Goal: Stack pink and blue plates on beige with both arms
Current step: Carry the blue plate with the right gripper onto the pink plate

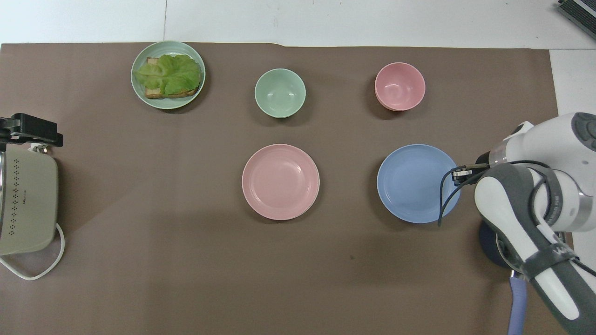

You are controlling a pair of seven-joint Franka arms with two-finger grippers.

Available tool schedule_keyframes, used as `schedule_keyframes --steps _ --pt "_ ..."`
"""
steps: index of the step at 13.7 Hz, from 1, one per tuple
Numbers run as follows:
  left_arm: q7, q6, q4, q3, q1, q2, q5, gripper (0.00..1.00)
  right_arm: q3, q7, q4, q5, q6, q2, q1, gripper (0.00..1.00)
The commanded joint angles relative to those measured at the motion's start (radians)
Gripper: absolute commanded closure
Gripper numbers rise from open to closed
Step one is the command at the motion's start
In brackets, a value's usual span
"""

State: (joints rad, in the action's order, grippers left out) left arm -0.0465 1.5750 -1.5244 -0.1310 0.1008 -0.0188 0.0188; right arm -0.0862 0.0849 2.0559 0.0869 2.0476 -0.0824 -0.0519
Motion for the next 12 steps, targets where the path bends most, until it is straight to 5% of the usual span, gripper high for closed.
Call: schedule_keyframes --steps 1,5,12 --pt "0.011 -0.013 -0.002 -0.004 0.004 0.007 -0.017 0.00 0.008 0.027 -0.081 -0.001 -0.102 0.039 -0.018 1.00" --pt "0.011 -0.013 -0.002 -0.004 0.004 0.007 -0.017 0.00 0.046 -0.051 -0.200 0.004 -0.167 0.027 -0.095 1.00" --pt "0.011 -0.013 -0.002 -0.004 0.004 0.007 -0.017 0.00 0.051 -0.465 -0.209 0.020 0.000 -0.043 -0.383 1.00"
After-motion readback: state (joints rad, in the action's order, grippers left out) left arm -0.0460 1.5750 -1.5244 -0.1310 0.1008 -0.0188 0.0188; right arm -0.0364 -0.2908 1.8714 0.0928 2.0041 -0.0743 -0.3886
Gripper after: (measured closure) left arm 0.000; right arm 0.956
